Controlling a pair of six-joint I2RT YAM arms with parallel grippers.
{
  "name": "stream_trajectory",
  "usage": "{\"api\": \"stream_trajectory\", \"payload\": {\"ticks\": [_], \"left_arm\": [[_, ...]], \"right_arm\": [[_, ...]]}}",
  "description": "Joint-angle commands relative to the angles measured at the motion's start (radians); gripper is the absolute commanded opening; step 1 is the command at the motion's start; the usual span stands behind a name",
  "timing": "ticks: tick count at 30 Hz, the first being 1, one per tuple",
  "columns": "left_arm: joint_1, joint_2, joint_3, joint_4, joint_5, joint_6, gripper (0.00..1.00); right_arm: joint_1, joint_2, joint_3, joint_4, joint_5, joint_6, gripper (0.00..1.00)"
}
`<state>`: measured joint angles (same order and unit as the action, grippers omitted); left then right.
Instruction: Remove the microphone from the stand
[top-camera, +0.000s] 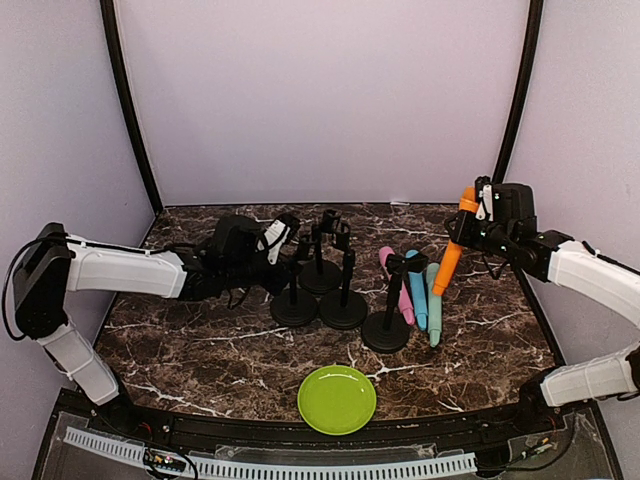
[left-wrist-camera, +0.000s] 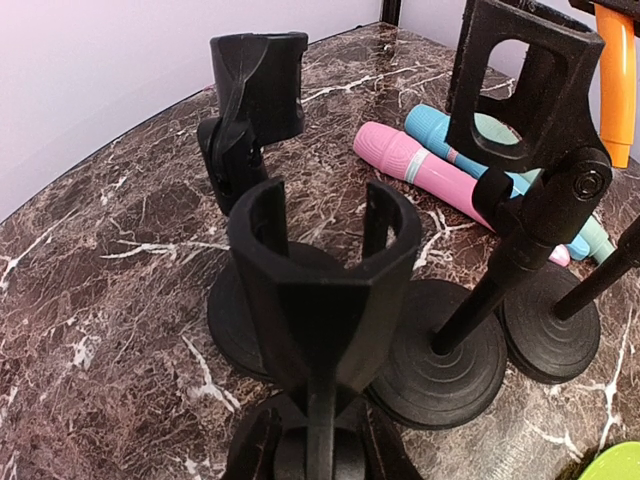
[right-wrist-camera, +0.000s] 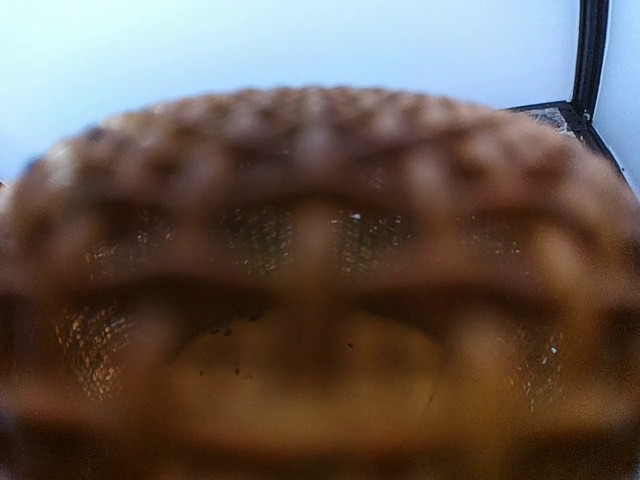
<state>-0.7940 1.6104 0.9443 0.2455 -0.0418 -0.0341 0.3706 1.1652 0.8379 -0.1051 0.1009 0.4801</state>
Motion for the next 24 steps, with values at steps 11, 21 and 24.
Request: {"api": "stream_trajectory", "payload": {"ticks": [11, 21, 24], "left_arm": [[0.004, -0.040, 0.003, 0.053, -0.032, -0.021, 0.38], [0.004, -0.263, -0.042, -0.057, -0.095, 0.003, 0.81], [0.018, -0.349, -0.011, -0.171, -0.104, -0.001, 0.88]], "right_arm": [[-0.007, -0.006, 0.042, -0.124, 0.022, -0.019, 0.00], [-0.074, 0.031, 0.032, -0.236, -0.030, -0.013, 0.00], [-0.104, 0.064, 0.012, -0.246, -0.036, -0.020, 0.00]]}}
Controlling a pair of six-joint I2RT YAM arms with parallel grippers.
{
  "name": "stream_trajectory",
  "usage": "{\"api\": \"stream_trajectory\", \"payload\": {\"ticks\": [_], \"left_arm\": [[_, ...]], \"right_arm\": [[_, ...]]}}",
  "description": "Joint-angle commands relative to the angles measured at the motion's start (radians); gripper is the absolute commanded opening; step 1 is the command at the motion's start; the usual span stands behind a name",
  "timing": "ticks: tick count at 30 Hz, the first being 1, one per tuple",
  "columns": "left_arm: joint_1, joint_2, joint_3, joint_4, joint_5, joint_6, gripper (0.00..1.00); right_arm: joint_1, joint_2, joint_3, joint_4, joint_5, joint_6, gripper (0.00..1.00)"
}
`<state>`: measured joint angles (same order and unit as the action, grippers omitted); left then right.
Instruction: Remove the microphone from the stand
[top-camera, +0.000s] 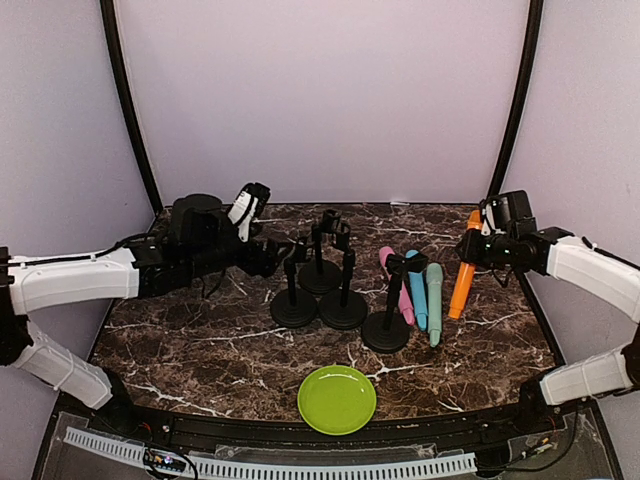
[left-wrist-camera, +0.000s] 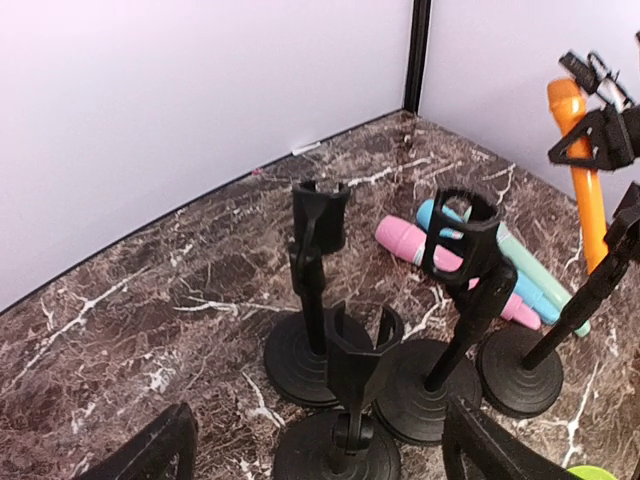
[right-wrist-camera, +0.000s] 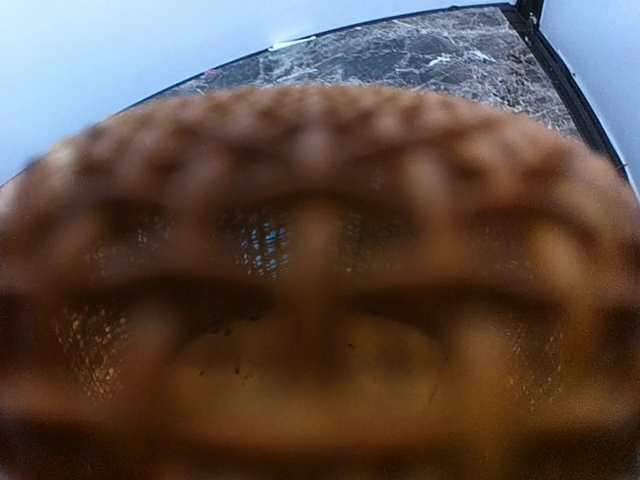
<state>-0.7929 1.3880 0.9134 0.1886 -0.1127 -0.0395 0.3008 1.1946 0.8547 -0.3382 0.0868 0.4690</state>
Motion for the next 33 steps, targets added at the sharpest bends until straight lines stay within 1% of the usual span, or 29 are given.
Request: {"api": "stream_trajectory", "payload": {"ticks": [1, 3, 4, 5, 6, 7, 8, 10, 12, 15, 19, 23, 29, 33], "left_arm": [[0.042, -0.142, 0.044, -0.142, -0.036, 0.004, 0.88], [0.104, -0.189, 0.070, -0.223, -0.045, -0.002, 0.90], [0.173, -0.226, 0.074, -0.263, -0.021, -0.017, 0.91], [0.211, -0.244, 0.073, -0.277, 0.001, -0.028, 0.92], [0.297, -0.279, 0.067, -0.297, 0.056, -0.050, 0.93], [0.341, -0.293, 0.062, -0.310, 0.083, -0.060, 0.93], [0.415, -0.315, 0.053, -0.316, 0.141, -0.072, 0.93], [0.494, -0.333, 0.036, -0.332, 0.173, -0.077, 0.93], [0.530, -0.343, 0.006, -0.327, 0.171, -0.076, 0.93], [0.539, -0.358, -0.044, -0.280, 0.173, -0.080, 0.93], [0.540, -0.359, -0.059, -0.275, 0.174, -0.071, 0.92], [0.540, -0.359, -0.061, -0.276, 0.157, -0.063, 0.92], [0.540, -0.352, -0.065, -0.270, 0.161, -0.069, 0.92], [0.540, -0.345, -0.062, -0.267, 0.168, -0.076, 0.92]], "right_arm": [[-0.047, 0.047, -0.017, -0.008, -0.033, -0.009, 0.00], [-0.076, 0.071, -0.044, 0.017, -0.073, -0.007, 0.00], [-0.088, 0.082, -0.054, 0.026, -0.082, -0.005, 0.00], [-0.094, 0.097, -0.064, 0.031, -0.094, -0.002, 0.00], [-0.099, 0.109, -0.071, 0.036, -0.111, 0.002, 0.00], [-0.102, 0.122, -0.078, 0.040, -0.113, 0.003, 0.00], [-0.105, 0.134, -0.083, 0.046, -0.116, 0.006, 0.00], [-0.110, 0.164, -0.094, 0.060, -0.119, 0.012, 0.02], [-0.115, 0.196, -0.104, 0.077, -0.126, 0.021, 0.03], [-0.120, 0.239, -0.116, 0.100, -0.156, 0.037, 0.06], [-0.120, 0.274, -0.131, 0.133, -0.182, 0.062, 0.20], [-0.120, 0.295, -0.135, 0.153, -0.194, 0.075, 0.24], [-0.120, 0.307, -0.142, 0.177, -0.197, 0.084, 0.43], [-0.120, 0.312, -0.147, 0.193, -0.206, 0.089, 0.53]]}}
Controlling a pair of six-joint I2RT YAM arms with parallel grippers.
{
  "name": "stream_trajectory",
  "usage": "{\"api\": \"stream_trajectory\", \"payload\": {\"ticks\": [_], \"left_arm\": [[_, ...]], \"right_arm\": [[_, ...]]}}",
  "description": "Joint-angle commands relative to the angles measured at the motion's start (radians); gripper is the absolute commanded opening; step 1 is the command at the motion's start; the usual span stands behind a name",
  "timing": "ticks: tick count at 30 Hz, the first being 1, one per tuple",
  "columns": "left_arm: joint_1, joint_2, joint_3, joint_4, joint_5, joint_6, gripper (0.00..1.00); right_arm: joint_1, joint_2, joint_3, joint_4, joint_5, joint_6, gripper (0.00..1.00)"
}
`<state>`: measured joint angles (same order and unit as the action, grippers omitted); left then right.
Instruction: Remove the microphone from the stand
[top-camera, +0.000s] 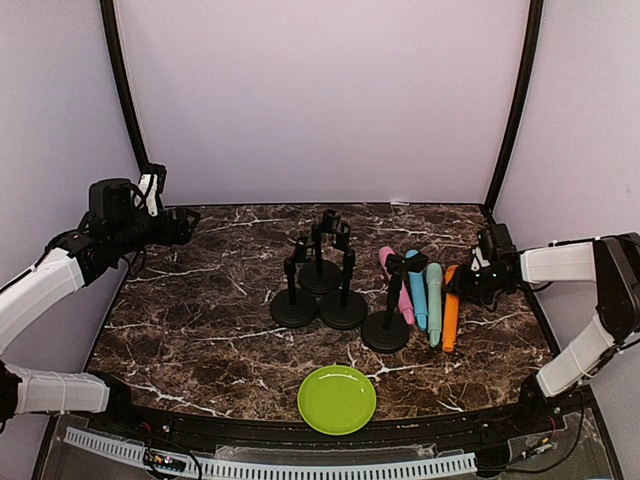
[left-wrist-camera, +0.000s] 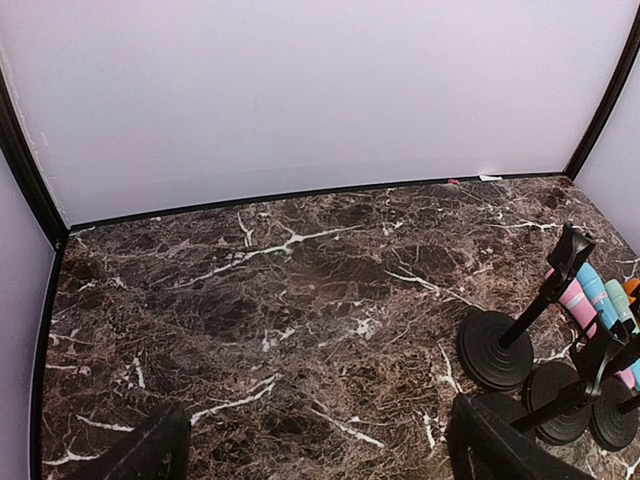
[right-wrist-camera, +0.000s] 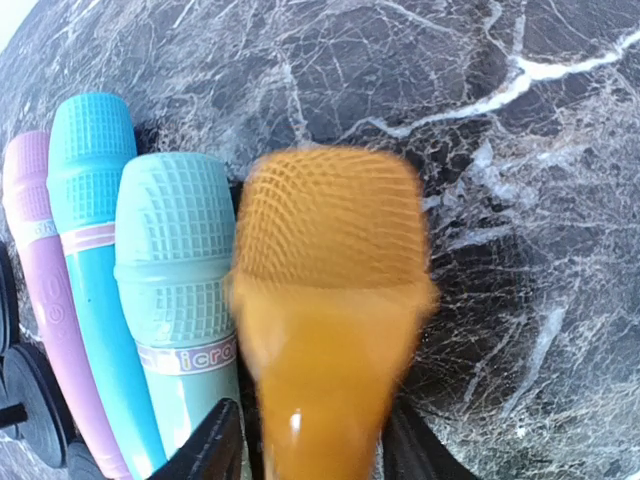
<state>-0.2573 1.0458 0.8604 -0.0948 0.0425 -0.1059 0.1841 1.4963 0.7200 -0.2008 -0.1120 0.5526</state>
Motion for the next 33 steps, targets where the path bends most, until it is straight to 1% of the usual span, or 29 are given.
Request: {"api": "stream_trajectory", "payload": {"ticks": [1, 4, 10, 12, 17, 20, 23, 25, 27, 29, 33], "left_arm": [[0.004, -0.002, -0.010, 0.017, 0.015, -0.010, 0.92], [0.004, -0.001, -0.010, 0.015, 0.011, -0.010, 0.92], [0.004, -0.001, -0.010, 0.014, 0.012, -0.008, 0.92], [0.004, -0.001, -0.010, 0.014, 0.011, -0.010, 0.92], [0.004, -0.014, -0.011, 0.005, -0.011, -0.042, 0.90], [0.004, -0.046, -0.020, 0.008, -0.045, -0.092, 0.90], [0.004, -0.065, -0.092, 0.073, -0.061, -0.178, 0.90], [0.004, -0.051, -0.135, 0.139, -0.061, -0.227, 0.90], [0.004, -0.010, -0.164, 0.205, -0.055, -0.247, 0.90], [0.005, 0.050, -0.170, 0.274, -0.059, -0.235, 0.91], [0.028, 0.235, -0.119, 0.334, -0.054, -0.182, 0.92]], "right_arm": [[-0.003, 0.011, -0.014, 0.061, -0.011, 0.006, 0.55], [-0.003, 0.008, -0.026, 0.081, -0.024, 0.011, 0.62], [-0.003, -0.015, -0.052, 0.132, -0.062, 0.025, 0.63], [-0.003, -0.023, -0.059, 0.154, -0.081, 0.026, 0.66], [-0.003, -0.070, -0.094, 0.208, -0.064, 0.028, 0.77], [-0.003, -0.146, -0.152, 0.280, -0.022, 0.023, 0.89], [-0.003, -0.218, -0.188, 0.329, 0.010, -0.004, 0.98], [-0.003, -0.248, -0.181, 0.342, 0.020, -0.038, 0.99], [-0.003, -0.254, -0.156, 0.352, 0.034, -0.090, 0.99], [-0.003, -0.243, -0.136, 0.380, 0.059, -0.126, 0.99], [-0.007, -0.185, -0.087, 0.461, 0.085, -0.167, 0.99]]}}
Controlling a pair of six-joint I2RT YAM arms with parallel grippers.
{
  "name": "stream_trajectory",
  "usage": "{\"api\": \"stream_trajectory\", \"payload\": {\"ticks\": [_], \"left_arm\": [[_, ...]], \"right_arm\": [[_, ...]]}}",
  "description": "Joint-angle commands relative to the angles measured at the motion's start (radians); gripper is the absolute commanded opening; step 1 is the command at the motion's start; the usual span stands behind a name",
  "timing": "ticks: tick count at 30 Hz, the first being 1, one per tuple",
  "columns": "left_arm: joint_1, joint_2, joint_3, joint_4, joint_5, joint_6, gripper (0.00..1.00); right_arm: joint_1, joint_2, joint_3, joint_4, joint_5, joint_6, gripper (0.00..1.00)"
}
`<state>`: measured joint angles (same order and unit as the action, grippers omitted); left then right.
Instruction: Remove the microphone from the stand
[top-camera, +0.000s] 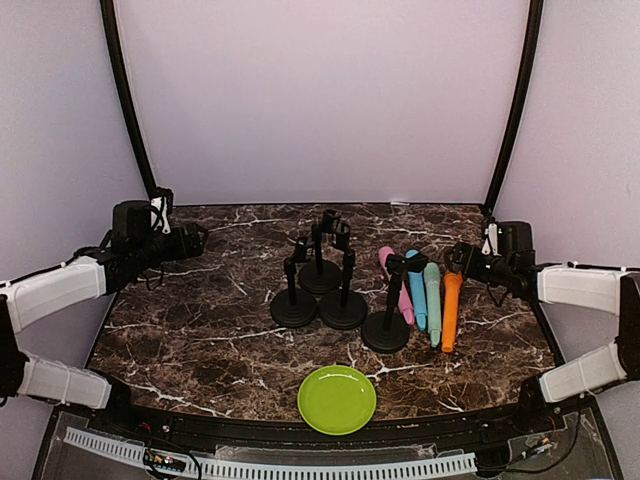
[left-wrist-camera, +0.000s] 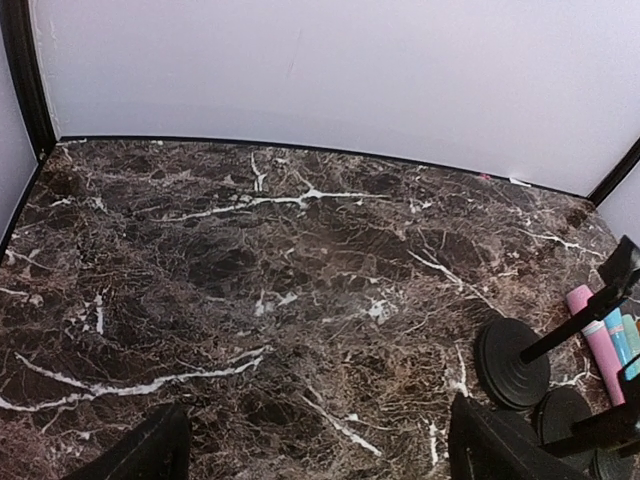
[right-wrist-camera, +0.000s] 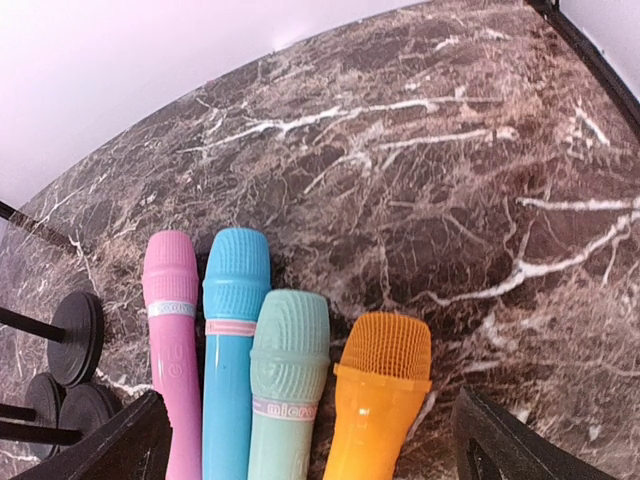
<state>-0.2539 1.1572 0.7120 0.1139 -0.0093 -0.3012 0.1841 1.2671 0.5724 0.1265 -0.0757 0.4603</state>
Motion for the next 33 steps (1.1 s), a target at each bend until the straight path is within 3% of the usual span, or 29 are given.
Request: {"api": "stream_trajectory", "payload": {"ticks": [1, 7, 11, 15, 20, 24, 27, 30, 33], "left_arm": [[0.051, 0.146, 0.045, 0.138, 0.045, 0.019, 0.92], [0.229, 0.205, -0.041, 0.382, 0.174, -0.037, 0.92], [0.344, 0.134, -0.128, 0.437, 0.168, 0.016, 0.92], [0.407, 0.010, -0.296, 0.589, 0.170, 0.109, 0.95], [0.414, -0.013, -0.489, 0.851, 0.116, 0.162, 0.99], [0.413, 0.110, -0.499, 0.942, 0.135, 0.202, 0.99], [0.413, 0.204, -0.503, 1.041, 0.160, 0.208, 0.99], [0.413, 0.227, -0.488, 1.043, 0.149, 0.205, 0.99], [0.413, 0.224, -0.477, 1.003, 0.093, 0.195, 0.99]], "right_arm": [[-0.011, 0.059, 0.069, 0.163, 0.046, -0.078, 0.99], [-0.087, 0.111, 0.031, 0.380, -0.018, -0.093, 0.99], [-0.192, 0.089, -0.039, 0.466, -0.042, -0.109, 0.99], [-0.324, -0.032, -0.198, 0.672, -0.092, -0.103, 0.99], [-0.371, -0.150, -0.352, 0.799, 0.031, -0.151, 0.99], [-0.370, -0.130, -0.396, 0.843, 0.107, -0.211, 0.99], [-0.368, -0.085, -0.459, 0.989, 0.133, -0.250, 0.99], [-0.365, -0.004, -0.506, 1.173, 0.151, -0.260, 0.99], [-0.357, 0.016, -0.508, 1.203, 0.158, -0.264, 0.99]]}}
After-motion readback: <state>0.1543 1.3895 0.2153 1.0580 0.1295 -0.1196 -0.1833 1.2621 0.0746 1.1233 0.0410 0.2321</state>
